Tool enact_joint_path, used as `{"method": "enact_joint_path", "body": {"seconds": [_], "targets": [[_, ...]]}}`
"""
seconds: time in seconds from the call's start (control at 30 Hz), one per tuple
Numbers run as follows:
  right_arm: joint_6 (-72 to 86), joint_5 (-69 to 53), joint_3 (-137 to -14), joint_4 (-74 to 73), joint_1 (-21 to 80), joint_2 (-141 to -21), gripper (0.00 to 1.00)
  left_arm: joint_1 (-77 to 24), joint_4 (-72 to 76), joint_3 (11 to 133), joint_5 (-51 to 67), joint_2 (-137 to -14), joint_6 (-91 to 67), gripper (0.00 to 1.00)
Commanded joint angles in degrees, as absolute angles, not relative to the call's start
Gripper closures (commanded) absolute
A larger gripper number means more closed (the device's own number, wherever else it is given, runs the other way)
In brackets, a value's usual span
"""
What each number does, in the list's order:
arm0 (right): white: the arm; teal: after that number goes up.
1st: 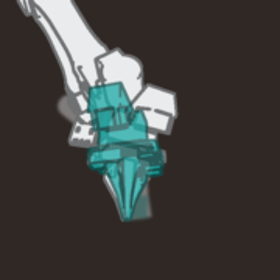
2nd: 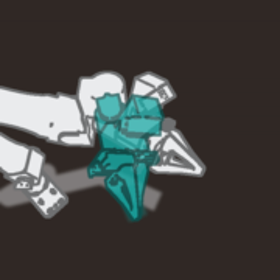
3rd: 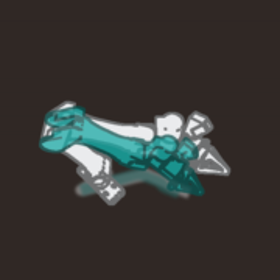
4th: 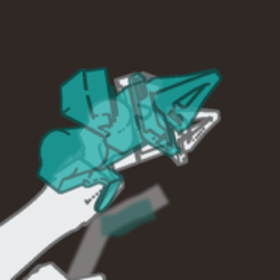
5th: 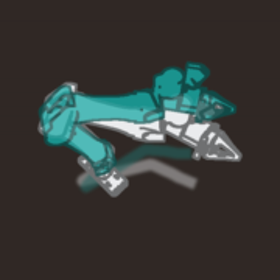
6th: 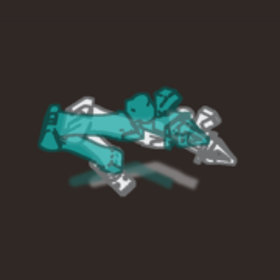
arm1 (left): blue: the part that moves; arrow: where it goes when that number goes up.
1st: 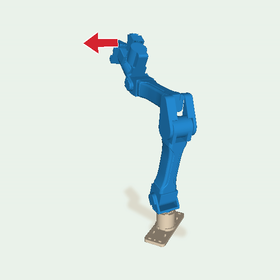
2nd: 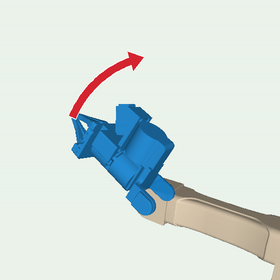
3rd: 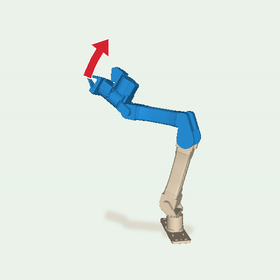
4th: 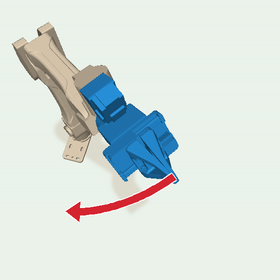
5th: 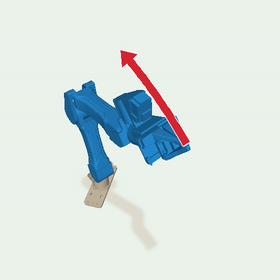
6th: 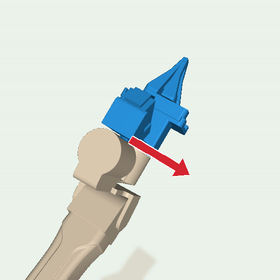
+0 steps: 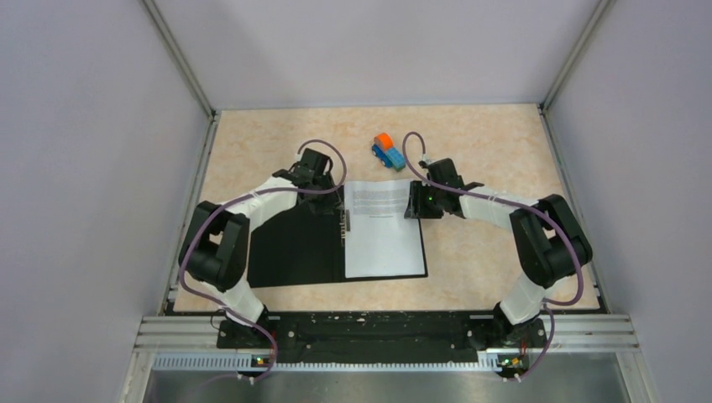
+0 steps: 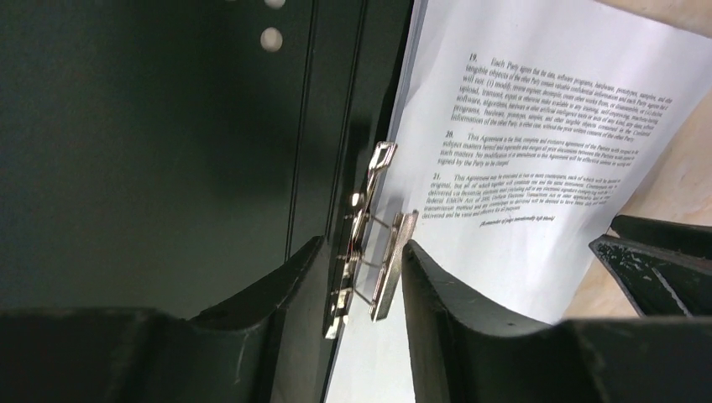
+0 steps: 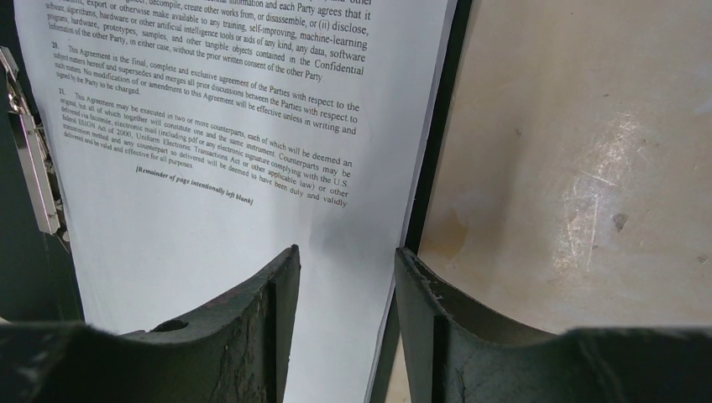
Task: Put the files into the folder
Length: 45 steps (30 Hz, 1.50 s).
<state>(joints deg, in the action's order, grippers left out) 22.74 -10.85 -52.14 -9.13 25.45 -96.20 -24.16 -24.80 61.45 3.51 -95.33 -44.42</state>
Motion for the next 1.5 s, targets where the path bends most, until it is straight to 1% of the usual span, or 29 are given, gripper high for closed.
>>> {"method": "enact_joint_path", "body": {"seconds": [0.0, 0.2, 0.47, 0.67, 0.93, 1.1, 1.2, 1.27, 1.3, 1.47], "targets": [[22.99, -11.51, -52.27, -7.42, 26.15, -97.0, 0.55, -23.09, -21.58, 65.35, 5.35, -97.96, -42.74, 0.55], [22.57, -11.37, -52.56, -8.03, 26.11, -96.4, 0.53, -21.46, -21.62, 67.83, 7.07, -101.06, -40.63, 0.53], [22.28, -10.7, -53.83, -9.8, 26.13, -94.4, 0.47, -18.95, -20.87, 70.87, 13.36, -105.86, -37.11, 0.54], [21.57, -9.13, -55.44, -12.62, 26.18, -93.15, 0.46, -17.47, -19.82, 71.05, 16.22, -106.86, -36.47, 0.55], [21.38, -2.93, -57.44, -16.49, 28.28, -90.36, 0.46, -16.14, -19.36, 71.38, 19.17, -107.85, -36.25, 0.57], [22.55, -1.15, -59.1, -17.13, 31.81, -90.23, 0.49, -15.83, -18.94, 71.92, 20.77, -108.14, -36.24, 0.58], [23.21, -1.27, -60.22, -16.74, 33.1, -91.91, 0.54, -15.73, -18.89, 71.98, 21.34, -108.4, -36.3, 0.58], [23.81, -1.2, -61.31, -16.56, 34.67, -93.09, 0.55, -15.6, -18.9, 72.03, 21.49, -108.76, -36.18, 0.58], [24.28, -1.23, -61.84, -16.15, 35.7, -93.76, 0.57, -15.5, -18.83, 72.01, 21.63, -109.1, -36.2, 0.59], [27.1, -2.09, -64.12, -13.1, 40.13, -98.45, 0.73, -15.04, -17.82, 71.94, 23.54, -110.33, -36.65, 0.59]]}}
